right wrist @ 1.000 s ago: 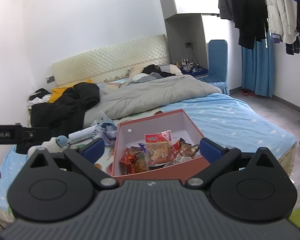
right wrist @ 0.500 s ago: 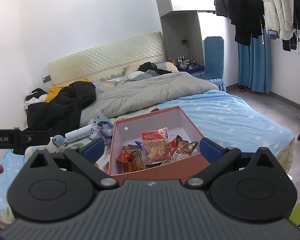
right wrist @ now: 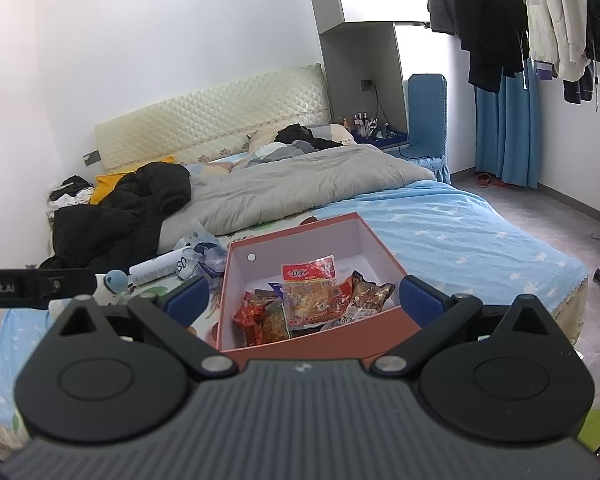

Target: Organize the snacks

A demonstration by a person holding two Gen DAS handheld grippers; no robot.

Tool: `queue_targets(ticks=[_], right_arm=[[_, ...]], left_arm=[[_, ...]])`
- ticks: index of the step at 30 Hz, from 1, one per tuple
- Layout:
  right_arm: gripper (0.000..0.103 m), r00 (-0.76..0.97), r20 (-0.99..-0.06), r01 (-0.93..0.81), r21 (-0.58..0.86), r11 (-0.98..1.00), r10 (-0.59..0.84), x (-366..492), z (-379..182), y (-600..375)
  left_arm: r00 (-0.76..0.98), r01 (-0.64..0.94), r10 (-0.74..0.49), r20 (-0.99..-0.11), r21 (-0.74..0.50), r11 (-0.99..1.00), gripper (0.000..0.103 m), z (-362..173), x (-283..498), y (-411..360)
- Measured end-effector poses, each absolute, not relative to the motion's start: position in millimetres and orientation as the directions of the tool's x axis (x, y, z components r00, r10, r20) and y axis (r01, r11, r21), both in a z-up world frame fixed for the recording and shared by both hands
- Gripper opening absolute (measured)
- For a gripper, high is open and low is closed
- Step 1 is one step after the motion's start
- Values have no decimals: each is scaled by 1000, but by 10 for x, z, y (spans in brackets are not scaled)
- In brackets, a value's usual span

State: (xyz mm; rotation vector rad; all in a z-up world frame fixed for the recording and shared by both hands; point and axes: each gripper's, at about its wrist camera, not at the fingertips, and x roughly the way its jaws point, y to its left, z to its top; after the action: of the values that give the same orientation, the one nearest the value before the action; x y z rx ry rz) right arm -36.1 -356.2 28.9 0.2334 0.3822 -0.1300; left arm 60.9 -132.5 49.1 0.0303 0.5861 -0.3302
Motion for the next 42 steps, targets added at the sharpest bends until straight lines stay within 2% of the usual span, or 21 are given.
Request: queue_targets(ticks=[42], right_arm=[[103, 923, -378, 159, 193, 968, -76, -341, 294, -3543]], left_arm=[[774, 317, -316, -549, -97, 943, 103, 540, 594, -1362]])
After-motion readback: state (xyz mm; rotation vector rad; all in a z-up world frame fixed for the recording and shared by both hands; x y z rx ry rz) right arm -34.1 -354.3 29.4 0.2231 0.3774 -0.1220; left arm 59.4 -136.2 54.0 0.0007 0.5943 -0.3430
